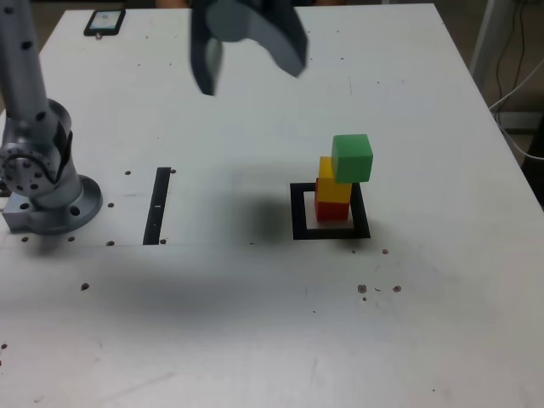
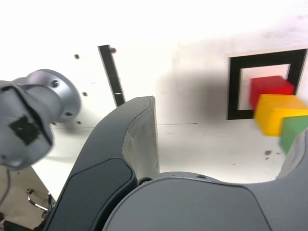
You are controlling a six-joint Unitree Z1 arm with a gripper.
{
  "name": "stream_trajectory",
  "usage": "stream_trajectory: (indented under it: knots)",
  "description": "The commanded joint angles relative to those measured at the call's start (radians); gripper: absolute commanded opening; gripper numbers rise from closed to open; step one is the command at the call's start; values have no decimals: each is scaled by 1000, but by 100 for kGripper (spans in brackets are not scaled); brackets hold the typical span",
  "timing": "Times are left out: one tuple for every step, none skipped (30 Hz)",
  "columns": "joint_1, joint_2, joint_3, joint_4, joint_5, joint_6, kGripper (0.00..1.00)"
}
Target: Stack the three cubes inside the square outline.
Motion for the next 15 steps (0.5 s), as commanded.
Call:
stream_trajectory:
  knots:
    - [13,-51,42,-6,-2,16,99]
    - [18,-64,65,-14,-3,23,99]
    - [22,-76,89,-24,-3,27,99]
    - [24,-86,112,-35,-4,30,99]
    - [25,-94,134,-46,-4,32,99]
    - [25,-101,156,-55,-4,32,99]
    - [25,-107,179,-64,-3,30,99]
    - [26,-113,206,-73,-2,25,99]
    - [27,-120,234,-84,-1,21,99]
    - [30,-128,278,-103,-1,14,99]
    - [33,-134,313,-121,0,10,99]
    - [34,-141,346,-141,0,5,99]
    - [34,-147,377,-165,-1,2,99]
    - [33,-153,405,-191,-4,2,99]
    - [32,-158,432,-216,-9,2,99]
